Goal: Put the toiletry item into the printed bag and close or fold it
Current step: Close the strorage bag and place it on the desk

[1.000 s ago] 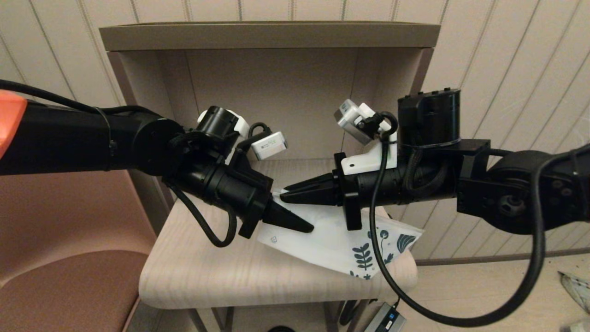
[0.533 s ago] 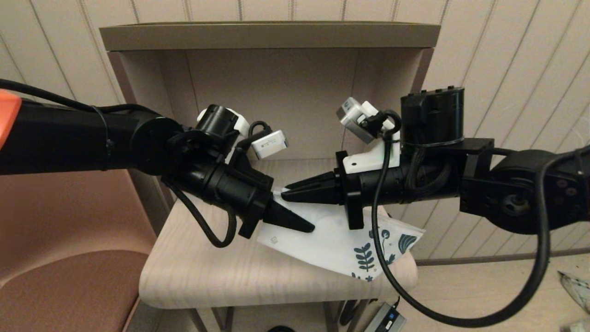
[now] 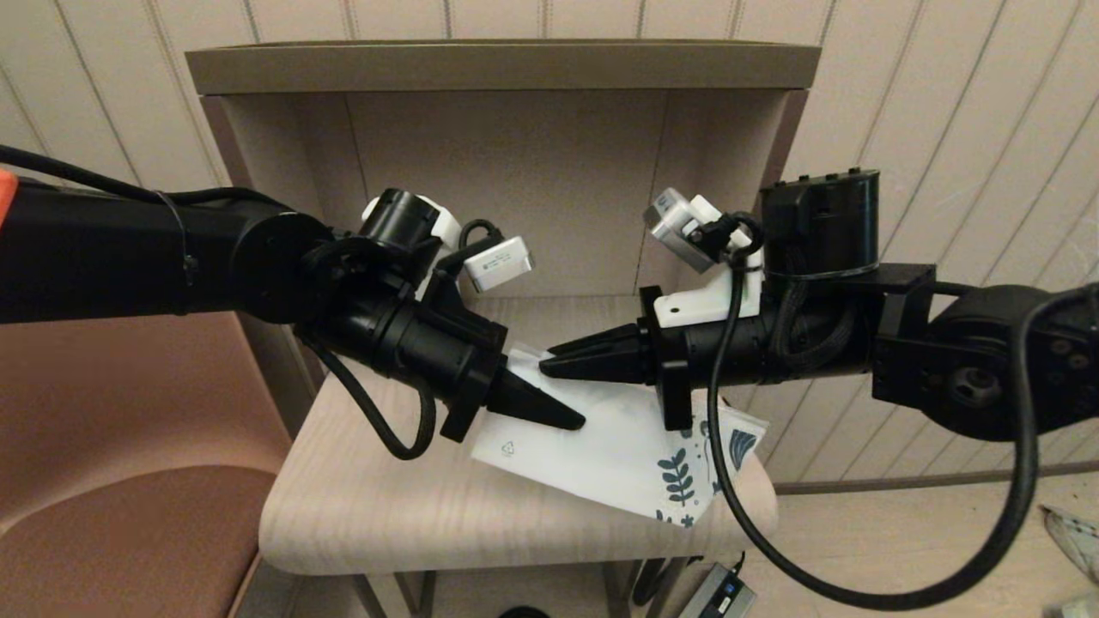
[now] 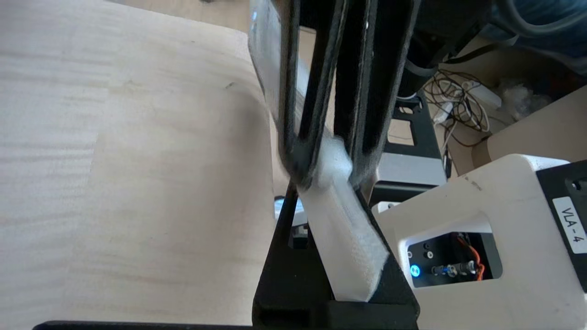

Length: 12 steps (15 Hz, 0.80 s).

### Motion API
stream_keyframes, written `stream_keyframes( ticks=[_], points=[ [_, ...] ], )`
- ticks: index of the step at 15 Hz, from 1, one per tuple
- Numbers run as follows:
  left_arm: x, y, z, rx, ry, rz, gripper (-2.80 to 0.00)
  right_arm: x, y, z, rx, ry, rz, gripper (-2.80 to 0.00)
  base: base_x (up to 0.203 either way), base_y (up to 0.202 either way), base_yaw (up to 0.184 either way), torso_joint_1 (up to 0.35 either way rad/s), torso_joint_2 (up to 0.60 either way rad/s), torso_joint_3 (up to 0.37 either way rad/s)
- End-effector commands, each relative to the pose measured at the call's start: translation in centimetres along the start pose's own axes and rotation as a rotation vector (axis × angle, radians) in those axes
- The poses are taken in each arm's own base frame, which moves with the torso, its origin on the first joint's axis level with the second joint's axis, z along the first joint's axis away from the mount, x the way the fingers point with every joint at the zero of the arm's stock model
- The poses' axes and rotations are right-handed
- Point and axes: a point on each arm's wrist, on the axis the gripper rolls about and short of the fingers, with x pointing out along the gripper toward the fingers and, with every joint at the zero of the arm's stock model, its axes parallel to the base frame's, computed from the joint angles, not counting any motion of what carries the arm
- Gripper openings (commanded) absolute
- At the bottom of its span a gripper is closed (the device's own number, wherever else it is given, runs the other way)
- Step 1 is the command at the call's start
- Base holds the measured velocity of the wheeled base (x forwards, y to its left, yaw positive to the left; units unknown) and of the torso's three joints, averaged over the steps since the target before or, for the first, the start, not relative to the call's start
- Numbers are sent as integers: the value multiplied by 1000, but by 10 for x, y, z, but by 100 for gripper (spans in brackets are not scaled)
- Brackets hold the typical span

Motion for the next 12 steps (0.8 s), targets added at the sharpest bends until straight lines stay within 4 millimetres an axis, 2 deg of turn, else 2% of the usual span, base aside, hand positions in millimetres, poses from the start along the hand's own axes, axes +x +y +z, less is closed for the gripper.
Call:
stream_keyframes(
  ticks=[1,7,12],
  points=[
    [-2,-2,2,7,-7,-3,-280,-6,2,1,-4,-4,-4,-280,0,0,0,0,0,0],
    [-10,-5,5,20,-16,15,-280,-17,5,-5,13,9,-27,-280,0,0,0,0,0,0],
    [-13,-4,4,18,-22,17,-280,-36,8,-10,31,19,-71,-280,0,0,0,0,0,0]
  ],
)
